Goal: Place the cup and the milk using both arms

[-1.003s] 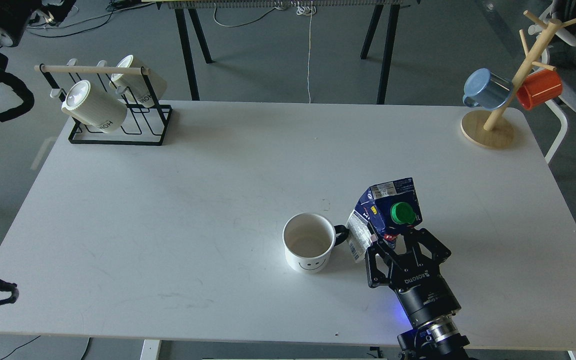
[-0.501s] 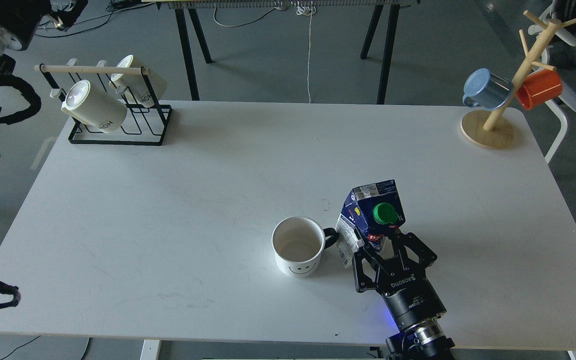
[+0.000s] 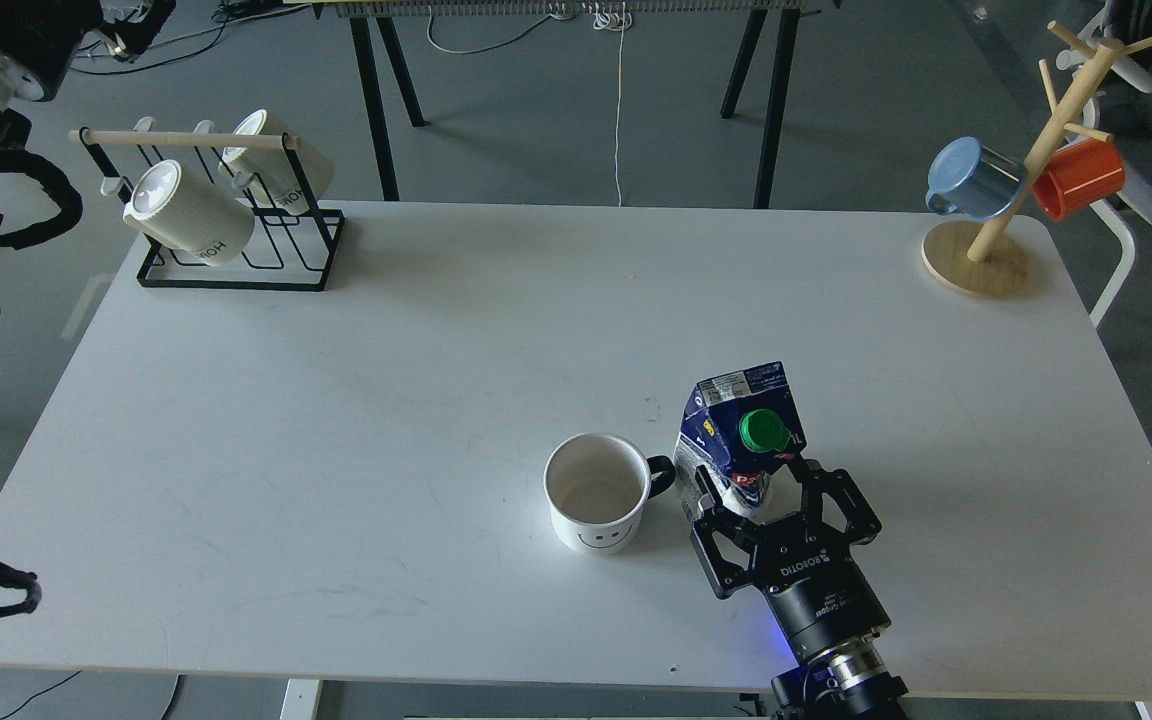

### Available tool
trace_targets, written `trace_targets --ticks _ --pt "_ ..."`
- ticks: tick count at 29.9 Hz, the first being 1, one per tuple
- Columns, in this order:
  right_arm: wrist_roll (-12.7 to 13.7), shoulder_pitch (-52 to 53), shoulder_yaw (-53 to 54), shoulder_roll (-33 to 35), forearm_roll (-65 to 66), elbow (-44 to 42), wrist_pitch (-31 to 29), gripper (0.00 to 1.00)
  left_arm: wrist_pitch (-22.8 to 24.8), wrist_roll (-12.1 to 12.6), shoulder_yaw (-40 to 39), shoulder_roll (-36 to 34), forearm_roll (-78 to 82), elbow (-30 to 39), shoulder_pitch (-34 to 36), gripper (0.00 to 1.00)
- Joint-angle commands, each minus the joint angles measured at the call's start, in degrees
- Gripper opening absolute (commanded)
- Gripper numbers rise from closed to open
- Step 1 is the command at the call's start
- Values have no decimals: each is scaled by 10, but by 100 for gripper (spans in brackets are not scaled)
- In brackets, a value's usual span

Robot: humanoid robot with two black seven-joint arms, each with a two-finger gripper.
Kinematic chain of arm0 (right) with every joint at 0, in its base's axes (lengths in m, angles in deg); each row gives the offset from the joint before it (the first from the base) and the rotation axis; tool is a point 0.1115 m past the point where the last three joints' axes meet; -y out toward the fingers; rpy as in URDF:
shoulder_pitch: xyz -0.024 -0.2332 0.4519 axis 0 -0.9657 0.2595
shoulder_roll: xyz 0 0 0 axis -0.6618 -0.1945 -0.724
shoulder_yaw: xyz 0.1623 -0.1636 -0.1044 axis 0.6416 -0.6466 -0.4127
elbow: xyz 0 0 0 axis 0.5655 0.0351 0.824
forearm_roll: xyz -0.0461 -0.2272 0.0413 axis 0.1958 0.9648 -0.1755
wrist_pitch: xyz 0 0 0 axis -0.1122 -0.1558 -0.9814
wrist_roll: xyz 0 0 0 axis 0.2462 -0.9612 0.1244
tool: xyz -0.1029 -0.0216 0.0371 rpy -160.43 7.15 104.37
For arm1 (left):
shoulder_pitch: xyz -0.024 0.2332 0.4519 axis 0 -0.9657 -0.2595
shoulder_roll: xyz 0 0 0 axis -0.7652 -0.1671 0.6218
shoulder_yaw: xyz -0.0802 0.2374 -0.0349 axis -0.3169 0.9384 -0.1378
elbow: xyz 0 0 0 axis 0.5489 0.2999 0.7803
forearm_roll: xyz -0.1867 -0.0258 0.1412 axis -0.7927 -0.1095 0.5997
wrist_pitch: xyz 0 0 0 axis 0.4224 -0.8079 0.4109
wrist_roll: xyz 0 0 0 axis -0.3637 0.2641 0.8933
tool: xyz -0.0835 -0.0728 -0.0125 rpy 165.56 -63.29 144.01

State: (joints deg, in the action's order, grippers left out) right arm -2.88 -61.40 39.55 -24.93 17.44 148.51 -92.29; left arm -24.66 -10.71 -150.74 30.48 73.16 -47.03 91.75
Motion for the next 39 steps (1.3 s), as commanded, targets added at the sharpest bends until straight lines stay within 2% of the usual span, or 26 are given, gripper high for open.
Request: trace_targets --ticks 1,7,12,20,27,34,39 --pt "0 -17 0 2 2 5 0 95 0 0 0 0 0 0 0 100" --pt "0 -74 9 28 23 55 0 95 0 0 -1 -1 0 0 0 100" --pt "0 -122 45 104 44 103 0 97 0 0 -1 -5 -1 0 -1 100" --pt "4 -104 190 222 43 130 0 97 0 -4 -6 -3 -4 0 -3 100" --pt "5 96 221 312 37 75 0 97 0 -5 -11 17 -22 -4 -23 100" --pt "-1 351 177 314 35 -130 0 99 0 -6 -11 52 -48 -7 -46 100" --pt "7 496 124 268 35 -269 0 99 0 -6 -22 71 -52 -7 -55 100"
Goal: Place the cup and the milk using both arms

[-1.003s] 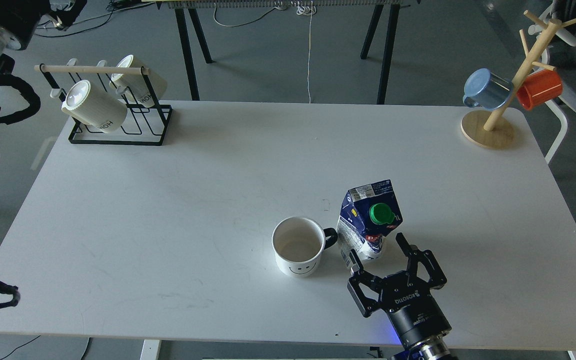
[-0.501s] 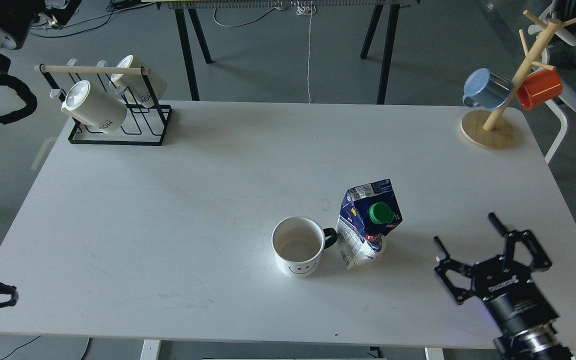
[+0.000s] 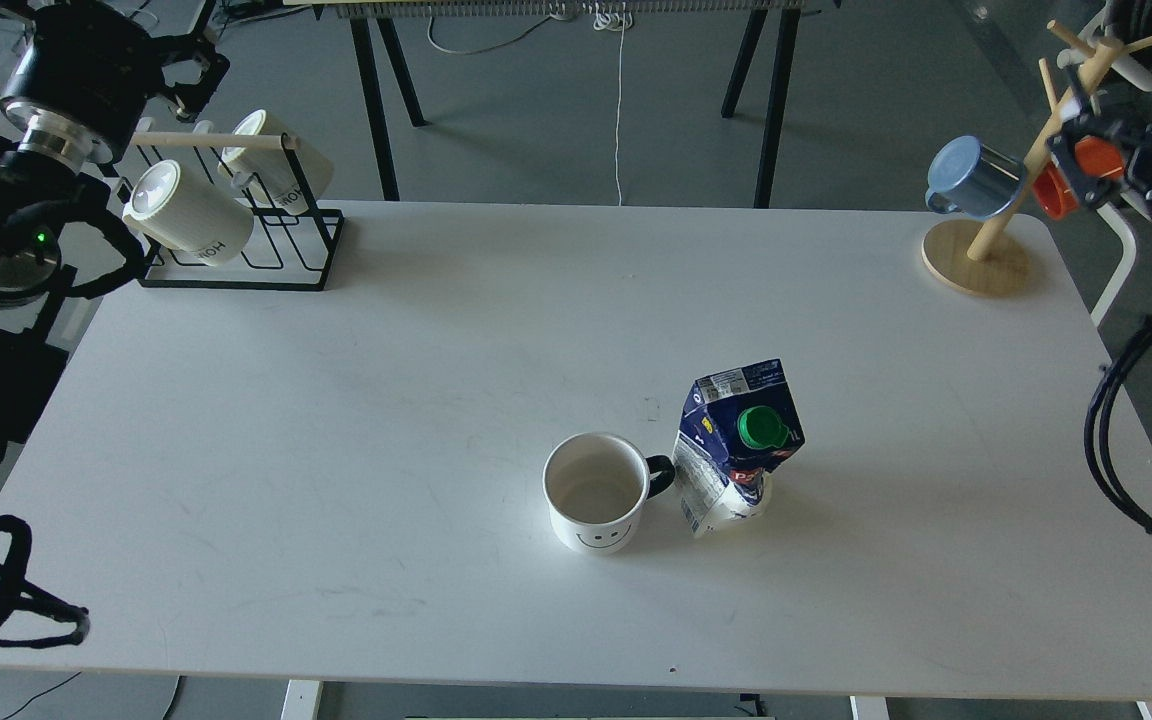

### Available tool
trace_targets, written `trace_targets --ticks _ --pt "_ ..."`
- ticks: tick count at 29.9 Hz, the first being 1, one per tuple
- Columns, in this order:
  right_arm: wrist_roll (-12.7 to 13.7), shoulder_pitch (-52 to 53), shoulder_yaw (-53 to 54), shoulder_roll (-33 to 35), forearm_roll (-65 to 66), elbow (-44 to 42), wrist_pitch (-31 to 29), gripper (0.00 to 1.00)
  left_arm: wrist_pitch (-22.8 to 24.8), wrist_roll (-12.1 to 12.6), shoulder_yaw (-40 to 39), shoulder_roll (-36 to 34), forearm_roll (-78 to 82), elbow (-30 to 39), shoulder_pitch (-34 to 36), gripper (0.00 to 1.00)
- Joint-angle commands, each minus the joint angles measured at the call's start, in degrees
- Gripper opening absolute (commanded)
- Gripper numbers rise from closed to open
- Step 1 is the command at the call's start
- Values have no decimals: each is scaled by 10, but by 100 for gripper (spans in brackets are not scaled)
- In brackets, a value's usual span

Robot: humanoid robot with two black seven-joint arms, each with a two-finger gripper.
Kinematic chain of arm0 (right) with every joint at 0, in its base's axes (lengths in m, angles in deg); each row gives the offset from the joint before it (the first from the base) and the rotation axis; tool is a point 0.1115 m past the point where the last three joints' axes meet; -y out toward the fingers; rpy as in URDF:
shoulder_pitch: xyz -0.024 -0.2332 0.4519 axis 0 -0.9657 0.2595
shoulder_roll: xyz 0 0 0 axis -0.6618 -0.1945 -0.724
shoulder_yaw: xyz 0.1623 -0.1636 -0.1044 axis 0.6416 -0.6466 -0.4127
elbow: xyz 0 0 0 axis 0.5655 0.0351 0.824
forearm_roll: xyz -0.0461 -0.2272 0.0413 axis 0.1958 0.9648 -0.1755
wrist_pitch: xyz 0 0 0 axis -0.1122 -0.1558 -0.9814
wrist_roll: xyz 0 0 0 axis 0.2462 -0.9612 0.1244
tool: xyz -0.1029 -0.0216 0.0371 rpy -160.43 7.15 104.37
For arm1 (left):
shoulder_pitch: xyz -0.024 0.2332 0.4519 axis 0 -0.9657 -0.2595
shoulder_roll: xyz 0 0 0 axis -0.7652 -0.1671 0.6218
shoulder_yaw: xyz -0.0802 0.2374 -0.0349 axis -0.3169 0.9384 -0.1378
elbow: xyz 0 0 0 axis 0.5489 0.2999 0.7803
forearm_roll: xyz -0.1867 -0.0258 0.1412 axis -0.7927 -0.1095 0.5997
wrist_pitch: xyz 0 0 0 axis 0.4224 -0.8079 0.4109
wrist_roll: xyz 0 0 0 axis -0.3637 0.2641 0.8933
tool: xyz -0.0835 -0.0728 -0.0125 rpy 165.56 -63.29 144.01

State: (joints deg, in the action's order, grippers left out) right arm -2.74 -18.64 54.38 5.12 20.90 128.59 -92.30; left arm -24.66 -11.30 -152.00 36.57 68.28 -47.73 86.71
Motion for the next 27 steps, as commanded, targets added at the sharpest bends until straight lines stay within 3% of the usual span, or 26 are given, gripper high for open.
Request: trace_targets --ticks 1,6,9,15,27 --pt "8 92 -30 -53 0 -96 0 99 0 1 -16 14 -11 0 -6 100" --pt "64 174 -44 -123 0 -225 0 98 0 0 -23 30 -43 0 -16 100" --pt "79 197 -44 -160 0 -269 0 98 0 -1 -24 33 -44 0 -16 100" --pt "80 216 -38 -220 -1 -331 0 98 0 -1 -25 38 -47 0 -16 100" --pt "73 227 -45 -218 1 -334 0 99 0 -11 -27 45 -46 0 -14 100"
